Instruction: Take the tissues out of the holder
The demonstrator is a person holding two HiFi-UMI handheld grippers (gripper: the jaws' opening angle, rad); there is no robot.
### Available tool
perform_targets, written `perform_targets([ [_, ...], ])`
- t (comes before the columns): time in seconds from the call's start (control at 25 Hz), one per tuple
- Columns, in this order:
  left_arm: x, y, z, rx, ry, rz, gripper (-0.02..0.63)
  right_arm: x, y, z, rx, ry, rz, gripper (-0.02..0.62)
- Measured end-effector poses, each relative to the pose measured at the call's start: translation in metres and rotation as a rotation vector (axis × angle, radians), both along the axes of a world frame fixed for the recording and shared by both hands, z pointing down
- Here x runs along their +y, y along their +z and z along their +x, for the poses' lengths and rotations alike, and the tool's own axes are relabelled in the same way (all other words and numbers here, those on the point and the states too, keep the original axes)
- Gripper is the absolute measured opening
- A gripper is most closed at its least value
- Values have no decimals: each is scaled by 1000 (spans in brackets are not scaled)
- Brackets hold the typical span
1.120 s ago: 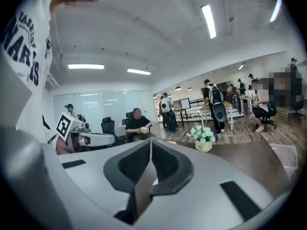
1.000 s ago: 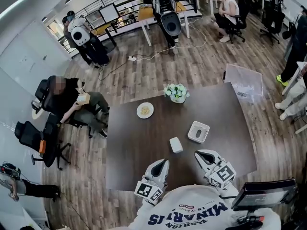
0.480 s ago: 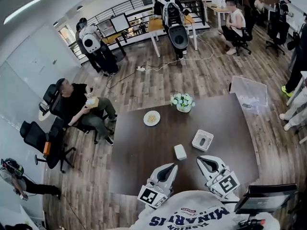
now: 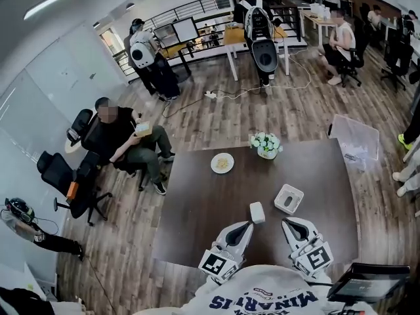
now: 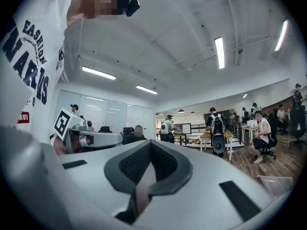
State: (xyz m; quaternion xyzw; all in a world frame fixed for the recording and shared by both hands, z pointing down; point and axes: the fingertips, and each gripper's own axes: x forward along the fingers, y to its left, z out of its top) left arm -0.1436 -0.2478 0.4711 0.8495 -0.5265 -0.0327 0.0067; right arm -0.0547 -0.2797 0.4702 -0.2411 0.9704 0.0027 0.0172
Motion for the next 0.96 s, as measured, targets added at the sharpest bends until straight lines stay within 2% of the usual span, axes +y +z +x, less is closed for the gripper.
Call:
perform_targets([
  [0.48,4,24,-2,-6,-26,-45,3,1,22,-2,15,14,-12,6],
  [0.96,11,25,-4,-1,-57,-59,3,1,17,-1,21,7,-8,6],
])
